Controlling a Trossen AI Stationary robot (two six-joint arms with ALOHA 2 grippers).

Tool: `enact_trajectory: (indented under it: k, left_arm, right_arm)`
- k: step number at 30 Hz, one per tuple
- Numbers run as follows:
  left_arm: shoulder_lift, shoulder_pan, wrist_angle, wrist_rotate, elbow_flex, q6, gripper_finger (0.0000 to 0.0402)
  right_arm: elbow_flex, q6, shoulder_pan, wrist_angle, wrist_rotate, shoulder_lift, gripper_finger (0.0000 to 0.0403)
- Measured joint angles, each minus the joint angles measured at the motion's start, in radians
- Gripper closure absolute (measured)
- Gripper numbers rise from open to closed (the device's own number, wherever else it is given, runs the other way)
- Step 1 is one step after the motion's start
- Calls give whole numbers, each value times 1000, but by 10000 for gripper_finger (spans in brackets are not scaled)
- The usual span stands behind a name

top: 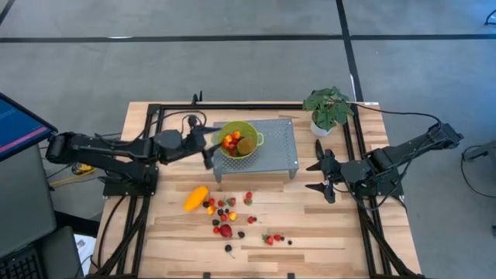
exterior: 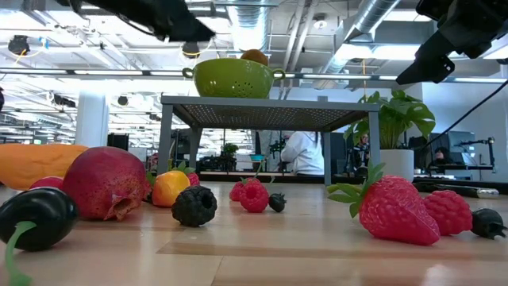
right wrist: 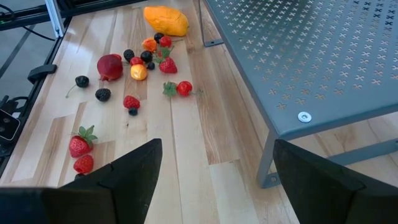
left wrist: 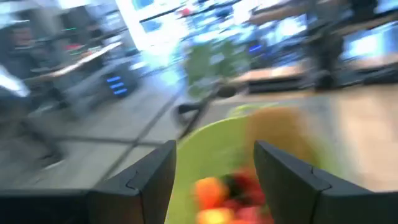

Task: Pick & Place Fruit
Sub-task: Put the peach into the green strainer bowl on the shelf

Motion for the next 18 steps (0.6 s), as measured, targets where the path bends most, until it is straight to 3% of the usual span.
enact_trajectory:
  k: [9,18]
  left_arm:
    - [-24,-202,-20,277,0,-127,192]
    - [127,-460,-115,212,0,-169,192]
  right_arm:
    - [0,0,0,0,0,0,101]
    - [0,0,0,0,0,0,101]
